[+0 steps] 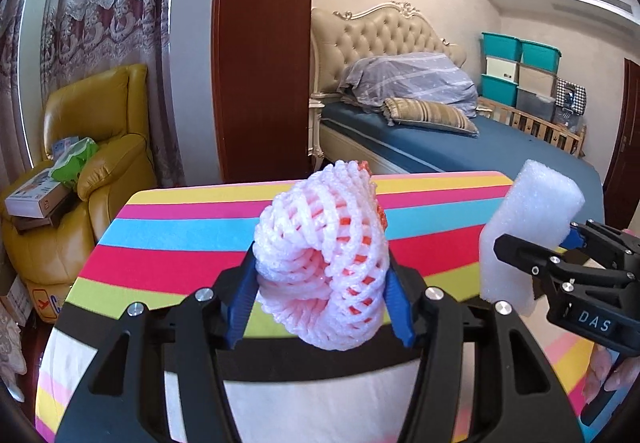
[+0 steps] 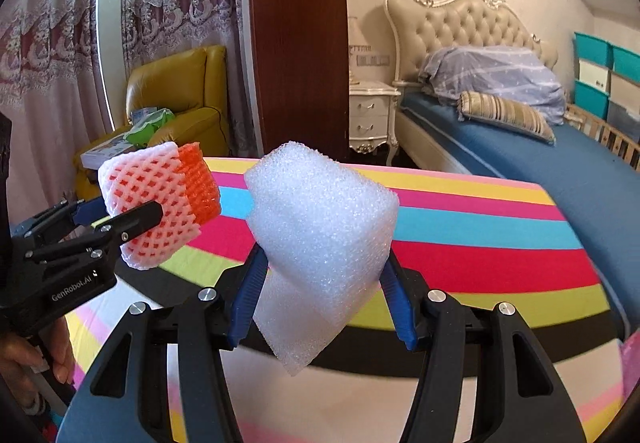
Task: Collect trash
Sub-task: 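Carry net and foam block over the wastebasket and release both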
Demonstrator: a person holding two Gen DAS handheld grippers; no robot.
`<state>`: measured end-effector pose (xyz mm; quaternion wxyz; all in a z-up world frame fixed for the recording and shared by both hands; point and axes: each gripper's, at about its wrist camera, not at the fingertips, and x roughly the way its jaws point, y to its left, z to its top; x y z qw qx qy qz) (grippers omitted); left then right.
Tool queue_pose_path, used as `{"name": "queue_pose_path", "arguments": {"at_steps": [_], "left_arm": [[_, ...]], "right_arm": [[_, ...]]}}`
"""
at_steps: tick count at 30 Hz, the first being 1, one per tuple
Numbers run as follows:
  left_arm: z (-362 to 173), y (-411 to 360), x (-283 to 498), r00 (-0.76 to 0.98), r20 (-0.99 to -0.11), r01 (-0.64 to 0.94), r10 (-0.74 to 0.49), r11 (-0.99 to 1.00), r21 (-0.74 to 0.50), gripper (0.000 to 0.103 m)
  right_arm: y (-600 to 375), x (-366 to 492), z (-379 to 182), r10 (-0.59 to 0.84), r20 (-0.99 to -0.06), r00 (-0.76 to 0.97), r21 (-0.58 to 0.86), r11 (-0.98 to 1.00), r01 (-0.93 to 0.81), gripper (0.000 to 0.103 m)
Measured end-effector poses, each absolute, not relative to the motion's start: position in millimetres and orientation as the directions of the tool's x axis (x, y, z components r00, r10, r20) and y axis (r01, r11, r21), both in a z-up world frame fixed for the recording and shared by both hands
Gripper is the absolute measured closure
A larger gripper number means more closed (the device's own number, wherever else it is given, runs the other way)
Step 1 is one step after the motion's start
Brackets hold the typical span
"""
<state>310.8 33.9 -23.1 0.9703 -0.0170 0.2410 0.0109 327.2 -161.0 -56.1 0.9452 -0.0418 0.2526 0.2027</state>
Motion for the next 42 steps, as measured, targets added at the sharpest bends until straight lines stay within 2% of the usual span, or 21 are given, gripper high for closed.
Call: {"name": "queue_pose_path", "arguments": {"at_steps": [16, 42], "left_arm": [[-32, -64, 226, 0.886, -0.456, 0.098, -0.083, 0.995, 0.008, 0.047], [-54, -203, 205, 0.816, -0.513, 0.360, -0.267, 0.928, 0.090, 0.047]], "right_arm": [[-240, 245, -60, 0.313, -0.444, 0.840, 0.017, 0.940, -0.341, 0.049], [-388, 192, -79, 0.170, -0.418, 0.892, 0.093, 0.985, -0.144, 0.049]]}}
